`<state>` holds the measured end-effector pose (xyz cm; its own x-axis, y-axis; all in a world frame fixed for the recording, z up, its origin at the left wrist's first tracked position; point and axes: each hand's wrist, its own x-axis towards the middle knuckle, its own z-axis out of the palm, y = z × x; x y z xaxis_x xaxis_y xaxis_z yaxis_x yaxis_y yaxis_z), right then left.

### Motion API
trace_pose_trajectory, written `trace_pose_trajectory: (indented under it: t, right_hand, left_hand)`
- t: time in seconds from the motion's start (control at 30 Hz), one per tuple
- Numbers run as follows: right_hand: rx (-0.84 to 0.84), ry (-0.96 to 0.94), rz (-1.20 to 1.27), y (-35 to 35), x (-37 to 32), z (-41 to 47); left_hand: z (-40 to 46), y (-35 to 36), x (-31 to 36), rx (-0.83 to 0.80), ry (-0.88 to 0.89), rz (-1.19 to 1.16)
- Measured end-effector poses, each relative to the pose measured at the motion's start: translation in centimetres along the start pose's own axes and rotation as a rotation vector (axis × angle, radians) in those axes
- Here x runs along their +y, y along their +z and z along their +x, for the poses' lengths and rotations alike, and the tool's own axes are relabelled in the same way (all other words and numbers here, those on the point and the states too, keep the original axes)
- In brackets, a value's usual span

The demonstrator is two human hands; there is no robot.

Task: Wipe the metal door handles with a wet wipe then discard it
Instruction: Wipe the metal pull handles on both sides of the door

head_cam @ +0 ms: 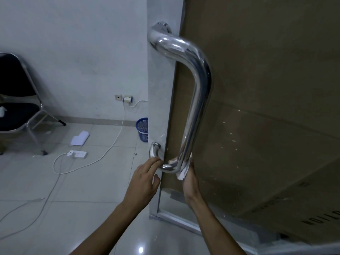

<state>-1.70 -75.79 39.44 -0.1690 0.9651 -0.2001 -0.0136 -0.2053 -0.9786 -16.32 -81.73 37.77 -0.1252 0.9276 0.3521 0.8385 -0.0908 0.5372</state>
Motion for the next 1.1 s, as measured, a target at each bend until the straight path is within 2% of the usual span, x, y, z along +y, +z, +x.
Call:
trace_pose_trajectory:
  t: [0.2,0.3,0.43,0.6,0.7,0.83,0.93,1.0,1.1]
  right_hand:
    - [0.076,-0.103,-0.068,1.6,0.5,-1.9]
    - [0.183,-0.256,-0.217,2.3,0.3,-1.4]
    - [0.232,-0.388,-0.405,2.0,-0.7,0.2]
    - [0.269,-0.526,-0.362,2.0,-4.7,0.7]
    - [0.277,-0.520,-0.302,2.5,-6.6,0.4]
    - [0.169,-0.451,-0.183,2.3,-8.1,-1.0]
    - [0.088,-0.425,-0.133,1.4,-9.6,-1.8]
    - [0.050,-0.396,-0.103,1.0,-10.6,-2.2]
    - [-0.011,-0.388,-0.069,0.4,-11.2,-2.5]
  left_hand:
    - [0.0,0.2,0.1,-0.012,-0.004,-0.003]
    - [0.1,0.1,-0.1,-0.012,0.008,-0.006]
    - [0.2,-0.2,-0.2,-0.017,0.016,-0.002]
    - [0.1,-0.6,-0.2,-0.024,0.022,-0.016]
    - [0.3,-1.0,-0.4,-0.018,0.034,-0.074]
    - [0.4,-2.2,1.2,0.144,-0.009,-0.228]
    - [0.3,-3.4,4.4,0.271,0.116,-0.343]
    - [0.7,-4.0,6.7,0.280,0.170,-0.436]
    - [1.4,-4.0,9.2,0.201,0.167,-0.614]
